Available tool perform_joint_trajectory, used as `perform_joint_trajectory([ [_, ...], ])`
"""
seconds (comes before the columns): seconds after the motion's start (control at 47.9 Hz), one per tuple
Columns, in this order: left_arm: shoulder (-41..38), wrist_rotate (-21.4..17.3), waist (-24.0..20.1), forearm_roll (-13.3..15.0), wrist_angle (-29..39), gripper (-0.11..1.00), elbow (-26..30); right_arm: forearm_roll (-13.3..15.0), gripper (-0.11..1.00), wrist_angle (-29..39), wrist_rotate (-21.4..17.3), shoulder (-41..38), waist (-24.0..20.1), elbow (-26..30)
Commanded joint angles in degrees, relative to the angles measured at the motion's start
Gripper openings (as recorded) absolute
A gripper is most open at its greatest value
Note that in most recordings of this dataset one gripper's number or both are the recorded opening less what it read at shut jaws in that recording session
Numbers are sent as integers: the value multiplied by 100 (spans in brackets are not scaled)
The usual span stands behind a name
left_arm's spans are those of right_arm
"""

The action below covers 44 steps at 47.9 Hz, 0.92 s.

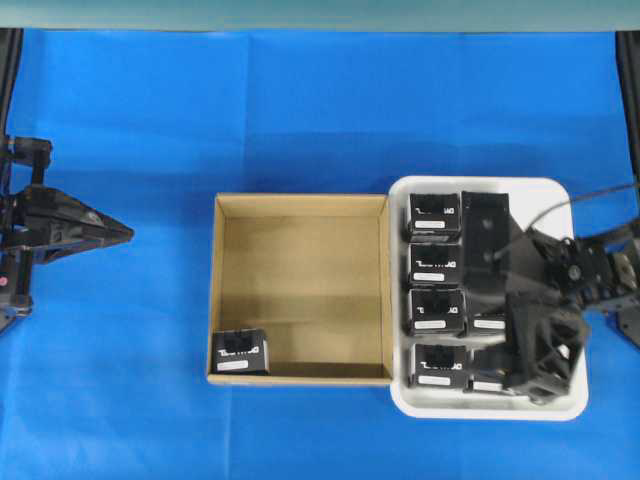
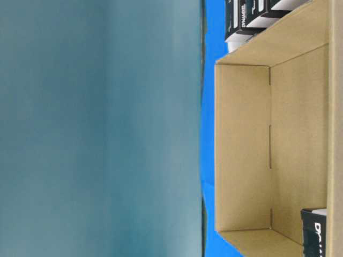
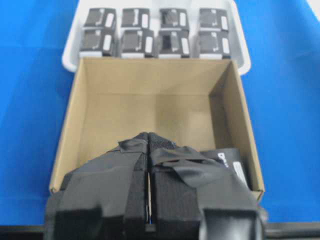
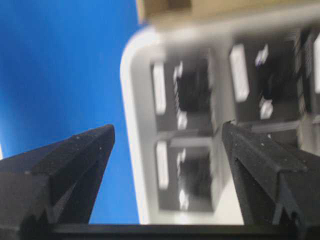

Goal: Pick the box from inside the cardboard box.
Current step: 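Raise the open right gripper away from the tray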

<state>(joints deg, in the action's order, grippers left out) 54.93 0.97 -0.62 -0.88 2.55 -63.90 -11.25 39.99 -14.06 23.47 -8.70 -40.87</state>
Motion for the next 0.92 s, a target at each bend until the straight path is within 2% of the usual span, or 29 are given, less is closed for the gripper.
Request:
perform_joint_trajectory([
  [0.0, -35, -9, 0, -9, -26, -5, 149, 44, 92, -158, 9, -62, 114, 255],
  [0.188, -35, -9, 0, -9, -26, -5, 149, 62, 92, -220, 53, -378, 237, 545],
  [0.459, -35, -18, 0, -9, -26, -5, 158, 352, 92, -299, 176, -729, 246, 949],
  [0.897, -18, -18, 0, -9, -26, -5, 158, 642, 92, -1011, 158, -527, 299, 923],
])
